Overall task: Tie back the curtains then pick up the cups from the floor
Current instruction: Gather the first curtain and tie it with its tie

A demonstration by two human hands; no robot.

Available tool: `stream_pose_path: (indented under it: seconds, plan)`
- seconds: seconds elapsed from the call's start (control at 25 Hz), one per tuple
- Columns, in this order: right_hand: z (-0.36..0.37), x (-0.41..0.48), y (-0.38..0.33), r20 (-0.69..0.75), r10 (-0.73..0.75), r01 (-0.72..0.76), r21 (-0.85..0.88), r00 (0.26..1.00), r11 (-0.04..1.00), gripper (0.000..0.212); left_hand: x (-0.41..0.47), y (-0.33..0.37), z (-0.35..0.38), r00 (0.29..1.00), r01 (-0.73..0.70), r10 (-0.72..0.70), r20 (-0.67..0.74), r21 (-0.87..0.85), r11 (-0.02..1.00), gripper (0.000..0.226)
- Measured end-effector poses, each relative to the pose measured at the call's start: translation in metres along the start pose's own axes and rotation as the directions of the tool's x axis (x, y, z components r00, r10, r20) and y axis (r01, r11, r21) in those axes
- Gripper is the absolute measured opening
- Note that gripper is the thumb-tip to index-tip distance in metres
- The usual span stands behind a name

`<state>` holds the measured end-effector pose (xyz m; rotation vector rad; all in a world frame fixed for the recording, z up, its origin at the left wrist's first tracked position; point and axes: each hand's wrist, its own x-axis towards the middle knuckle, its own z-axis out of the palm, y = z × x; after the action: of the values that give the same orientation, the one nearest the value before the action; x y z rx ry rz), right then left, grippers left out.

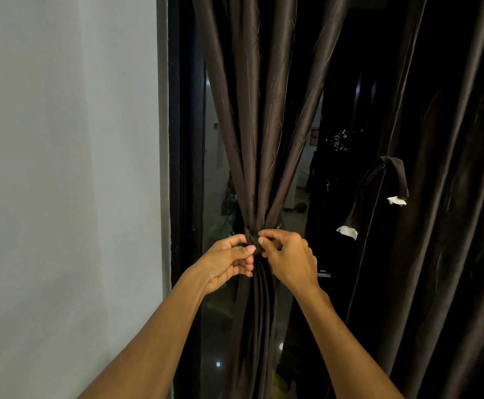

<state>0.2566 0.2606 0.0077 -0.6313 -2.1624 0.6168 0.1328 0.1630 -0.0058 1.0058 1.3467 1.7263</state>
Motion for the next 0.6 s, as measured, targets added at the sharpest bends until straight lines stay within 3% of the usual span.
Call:
stream_pose_path:
  seconds: [0.2,0.4,0.48,0.6]
  plan:
    - [-0.006,0.006,-0.001,0.143,-0.065,0.067,-0.013,0.988,0.998,0.018,0.000,0.001,-0.007,0.999,-0.037,0.037,-0.003,0.096,0.995,0.009]
    - [-0.007,0.002,-0.004,-0.015,-0.286,0.272,-0.261,0.958,0.926,0.017,0.002,0.007,-0.007,0.995,-0.089,0.097,-0.017,0.273,0.958,0.005]
    - [-0.003,0.000,-0.002,-0.067,-0.300,0.284,-0.179,0.952,0.942,0.014,0.004,0.008,-0.007,0.990,-0.120,0.138,-0.029,0.338,0.933,0.010]
    - [0.002,0.003,0.003,-0.092,-0.104,0.122,0.219,0.990,0.968,0.016,0.005,0.009,-0.007,0.983,-0.151,0.178,-0.036,0.383,0.911,0.015]
